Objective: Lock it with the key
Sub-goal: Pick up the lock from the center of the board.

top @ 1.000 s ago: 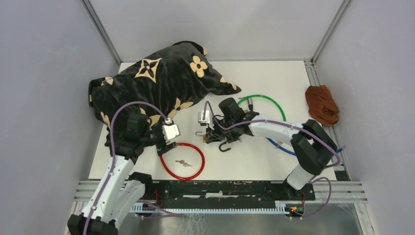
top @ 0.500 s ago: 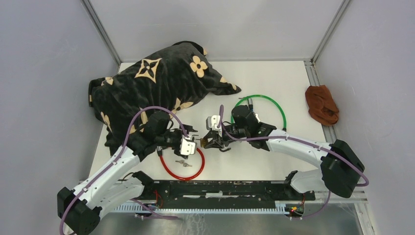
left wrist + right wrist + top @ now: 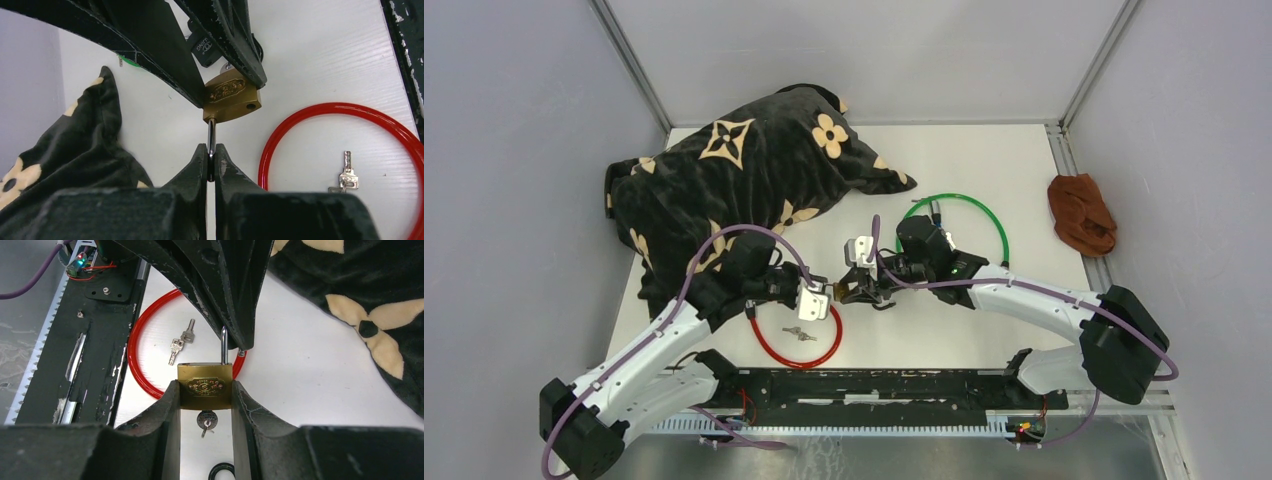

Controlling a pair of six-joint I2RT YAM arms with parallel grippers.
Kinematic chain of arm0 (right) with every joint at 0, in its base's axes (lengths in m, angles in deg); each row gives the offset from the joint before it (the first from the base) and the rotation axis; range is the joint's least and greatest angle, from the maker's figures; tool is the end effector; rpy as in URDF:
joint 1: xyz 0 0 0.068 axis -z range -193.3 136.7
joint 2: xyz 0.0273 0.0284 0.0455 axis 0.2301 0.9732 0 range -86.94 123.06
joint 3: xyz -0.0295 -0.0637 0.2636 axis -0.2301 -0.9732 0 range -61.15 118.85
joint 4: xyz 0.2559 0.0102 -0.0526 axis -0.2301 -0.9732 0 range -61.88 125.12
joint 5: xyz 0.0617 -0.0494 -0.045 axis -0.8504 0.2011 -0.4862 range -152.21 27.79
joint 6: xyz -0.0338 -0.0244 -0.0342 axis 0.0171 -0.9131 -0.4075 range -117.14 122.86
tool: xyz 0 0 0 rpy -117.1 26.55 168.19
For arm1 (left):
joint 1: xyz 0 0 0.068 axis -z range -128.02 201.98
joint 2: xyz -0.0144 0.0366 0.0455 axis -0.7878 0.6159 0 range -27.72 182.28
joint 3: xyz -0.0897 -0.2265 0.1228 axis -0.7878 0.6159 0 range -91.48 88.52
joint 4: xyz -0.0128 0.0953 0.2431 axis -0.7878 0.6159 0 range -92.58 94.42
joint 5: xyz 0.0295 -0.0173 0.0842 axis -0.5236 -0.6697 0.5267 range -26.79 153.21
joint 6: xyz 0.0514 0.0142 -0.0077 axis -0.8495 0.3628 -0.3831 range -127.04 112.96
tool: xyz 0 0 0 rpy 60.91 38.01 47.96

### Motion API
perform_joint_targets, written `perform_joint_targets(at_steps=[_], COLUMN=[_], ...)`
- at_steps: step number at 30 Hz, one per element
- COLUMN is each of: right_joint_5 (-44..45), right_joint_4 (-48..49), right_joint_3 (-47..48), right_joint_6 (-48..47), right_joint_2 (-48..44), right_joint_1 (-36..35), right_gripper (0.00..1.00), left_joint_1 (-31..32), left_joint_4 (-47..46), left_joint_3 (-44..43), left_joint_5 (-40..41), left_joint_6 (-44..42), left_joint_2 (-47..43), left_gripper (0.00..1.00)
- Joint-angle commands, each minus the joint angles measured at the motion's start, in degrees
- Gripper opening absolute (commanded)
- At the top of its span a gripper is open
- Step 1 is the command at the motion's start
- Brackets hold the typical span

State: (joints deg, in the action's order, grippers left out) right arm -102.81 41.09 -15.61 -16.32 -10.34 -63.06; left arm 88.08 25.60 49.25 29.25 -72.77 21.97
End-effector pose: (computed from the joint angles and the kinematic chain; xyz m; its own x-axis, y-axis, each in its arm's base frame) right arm 0.1704 0.2374 0.2524 0.0568 -0.3190 -0.9461 -0.9970 -0.0681 -0.0369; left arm 0.1352 -0.1232 0.2649 0.5598 0.5276 -0.6390 0.8055 -0.1654 0.5691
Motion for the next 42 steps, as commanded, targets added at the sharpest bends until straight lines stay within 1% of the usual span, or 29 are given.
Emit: perform_joint_targets(at_steps=[1, 3, 4, 5, 6, 7, 8, 9, 10, 12, 15, 18, 21, 24, 28, 30, 33, 34, 39, 41, 42], right_joint_5=[-0.74, -0.63, -0.32, 0.34, 1.01, 1.61, 2.19, 2.4, 2.37, 1.92, 0.06, -1.16, -4.18, -7.37, -9.65, -10.03, -9.94, -9.94, -10.08, -10.11, -10.2], right_joint_4=[2.72, 2.97, 3.12, 2.83, 2.26, 2.07, 3.02, 4.39, 6.51, 11.38, 18.27, 23.54, 31.42, 39.3, 45.71, 47.37, 47.28, 47.28, 48.14, 48.65, 49.37], right_joint_3=[1.83, 1.68, 1.63, 1.53, 1.36, 1.0, -0.08, -1.38, -3.22, -6.39, -10.12, -12.48, -14.34, -14.88, -14.82, -15.04, -15.04, -15.04, -14.84, -14.78, -14.85], right_joint_6=[0.1, 0.31, 0.6, 0.72, 0.59, 0.64, 1.34, 2.55, 3.76, 7.53, 11.8, 16.29, 23.24, 30.46, 36.56, 37.96, 38.42, 38.56, 39.73, 40.16, 40.54], right_joint_2=[-1.78, -1.8, -1.72, -1.71, -1.67, -1.94, -2.43, -3.36, -4.19, -6.08, -8.56, -9.91, -10.42, -9.36, -8.15, -8.2, -8.13, -7.95, -6.86, -6.64, -6.55], right_joint_1=[-0.35, -0.34, -0.32, -0.3, -0.25, -0.01, 0.54, 1.19, 2.16, 3.76, 5.16, 6.2, 7.07, 7.05, 7.04, 6.98, 6.96, 6.96, 6.87, 6.8, 6.72], right_gripper=[0.0, 0.0, 0.05, 0.26, 0.44, 0.6, 0.79, 0.85, 0.88, 0.92, 0.95, 0.95, 0.91, 0.87, 0.81, 0.74, 0.59, 0.55, 0.41, 0.39, 0.35], left_joint_1=[0.68, 0.95, 1.09, 1.08, 1.2, 1.19, 1.18, 1.19, 1.14, 1.09, 1.1, 1.09, 0.86, 0.55, 0.4, 0.43, 0.32, 0.32, 0.38, 0.33, 0.33], left_joint_4=[-1.91, -1.91, -1.91, -2.16, -3.4, -5.4, -7.48, -9.14, -10.68, -12.02, -14.07, -18.98, -24.48, -27.24, -27.89, -28.01, -28.01, -29.74, -31.1, -31.7, -31.84], left_joint_3=[-0.03, 0.14, 0.15, 0.09, -0.07, -0.35, -0.72, -1.13, -1.38, -1.53, -0.7, 1.37, 3.22, 4.47, 5.14, 5.25, 5.32, 5.29, 5.48, 5.41, 5.41], left_joint_5=[2.05, 2.56, 2.58, 2.47, 2.48, 2.71, 3.1, 3.5, 3.55, 2.07, -2.22, -5.31, -6.59, -7.52, -8.09, -8.03, -7.8, -7.97, -8.96, -9.5, -9.81], left_joint_6=[-2.48, -2.78, -2.89, -2.41, 1.2, 5.88, 11.39, 16.65, 22.36, 31.18, 44.32, 55.99, 62.32, 64.85, 65.56, 67.11, 68.19, 68.53, 69.76, 70.19, 70.19], left_joint_2=[-0.76, -1.17, -1.47, -1.83, -2.14, -2.47, -2.57, -2.78, -3.07, -3.9, -5.67, -7.61, -9.51, -10.49, -11.14, -11.4, -11.55, -11.55, -11.1, -10.96, -10.87], left_gripper=[0.02, 0.02, 0.02, 0.02, 0.02, 0.02, 0.02, 0.02, 0.02, 0.02, 0.02, 0.02, 0.02, 0.02, 0.02, 0.02, 0.02, 0.02, 0.02, 0.02, 0.02])
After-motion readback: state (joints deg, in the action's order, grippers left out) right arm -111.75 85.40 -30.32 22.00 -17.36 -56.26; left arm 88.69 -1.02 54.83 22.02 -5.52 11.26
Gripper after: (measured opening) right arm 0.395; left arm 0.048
